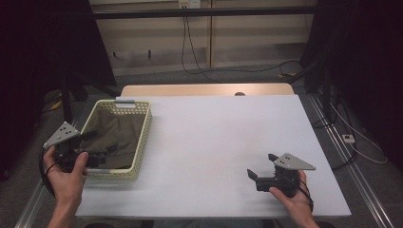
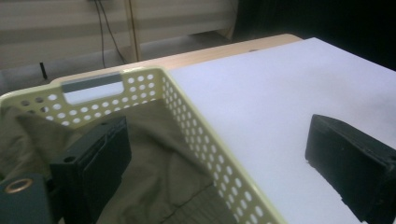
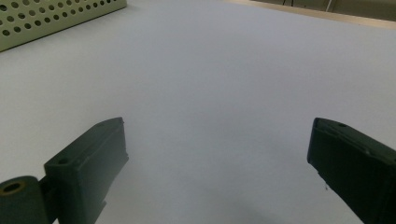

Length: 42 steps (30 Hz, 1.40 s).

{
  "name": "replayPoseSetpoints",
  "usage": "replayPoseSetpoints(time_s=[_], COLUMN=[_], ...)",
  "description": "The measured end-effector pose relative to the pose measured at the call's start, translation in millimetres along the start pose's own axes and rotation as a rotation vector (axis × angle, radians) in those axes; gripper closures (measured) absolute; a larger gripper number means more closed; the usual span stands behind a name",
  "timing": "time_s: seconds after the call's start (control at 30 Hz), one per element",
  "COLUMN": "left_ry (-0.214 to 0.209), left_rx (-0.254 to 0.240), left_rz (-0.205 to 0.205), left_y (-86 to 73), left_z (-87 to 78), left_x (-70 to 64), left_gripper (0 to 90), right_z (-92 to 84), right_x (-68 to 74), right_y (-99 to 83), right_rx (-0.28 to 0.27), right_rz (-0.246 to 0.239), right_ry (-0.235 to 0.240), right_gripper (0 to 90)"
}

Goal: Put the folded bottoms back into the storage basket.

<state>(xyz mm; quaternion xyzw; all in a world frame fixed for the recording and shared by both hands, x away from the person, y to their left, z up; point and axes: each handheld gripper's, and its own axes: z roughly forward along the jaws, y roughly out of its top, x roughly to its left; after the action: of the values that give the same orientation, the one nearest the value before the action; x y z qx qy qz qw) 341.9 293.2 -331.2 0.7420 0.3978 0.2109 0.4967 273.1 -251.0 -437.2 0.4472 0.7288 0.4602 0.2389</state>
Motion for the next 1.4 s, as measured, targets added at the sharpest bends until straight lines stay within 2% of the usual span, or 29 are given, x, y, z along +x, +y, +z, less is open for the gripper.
replayPoseSetpoints(time_s=[0.07, 0.1, 0.27, 0.4, 0.5, 0.77, 0.83, 1.03, 1.17, 1.27, 1.4], left_ry=[0.012, 0.011, -0.044, -0.084, -0.113, -0.131, -0.140, -0.187, -0.196, -0.198, -0.211], left_rx=[0.012, 0.020, 0.038, 0.007, 0.017, 0.033, 0.035, 0.064, 0.079, 0.072, 0.109], left_rz=[-0.003, 0.008, 0.040, 0.044, 0.061, 0.122, 0.119, 0.106, 0.125, 0.117, 0.136], left_y=[-0.5, -0.6, 1.1, 4.5, 6.6, 8.7, 8.3, 3.7, -1.9, -9.2, -21.3], left_z=[4.0, 6.5, 20.1, 30.5, 38.6, 61.9, 66.1, 82.9, 92.2, 99.4, 110.9], left_x=[-8.8, -13.3, -28.8, -37.3, -45.2, -68.7, -71.7, -81.5, -89.1, -94.5, -102.9], left_gripper=[7.1, 7.1, 7.0, 7.0, 7.0, 7.0, 6.9, 6.9, 6.9, 6.9, 6.9], right_z=[-0.2, -0.2, 0.7, 0.9, 0.9, 0.5, 0.6, 0.8, 1.2, 1.5, 1.5], right_x=[0.0, 0.0, 0.2, 0.3, 0.3, 0.3, 0.3, 1.0, 0.8, 1.1, 1.2], right_y=[0.0, 0.0, 0.0, 0.0, -0.1, -0.1, -0.1, -0.1, -0.2, -0.4, -0.3], right_rx=[-0.001, -0.001, 0.004, 0.004, 0.005, 0.005, 0.005, 0.007, 0.010, 0.013, 0.013], right_rz=[-0.001, -0.001, -0.007, -0.008, -0.008, -0.008, -0.010, -0.009, -0.012, -0.013, -0.012], right_ry=[0.000, 0.001, 0.005, 0.006, 0.007, 0.009, 0.010, 0.014, 0.016, 0.021, 0.021], right_gripper=[4.6, 4.6, 4.6, 4.6, 4.6, 4.6, 4.6, 4.6, 4.6, 4.5, 4.6])
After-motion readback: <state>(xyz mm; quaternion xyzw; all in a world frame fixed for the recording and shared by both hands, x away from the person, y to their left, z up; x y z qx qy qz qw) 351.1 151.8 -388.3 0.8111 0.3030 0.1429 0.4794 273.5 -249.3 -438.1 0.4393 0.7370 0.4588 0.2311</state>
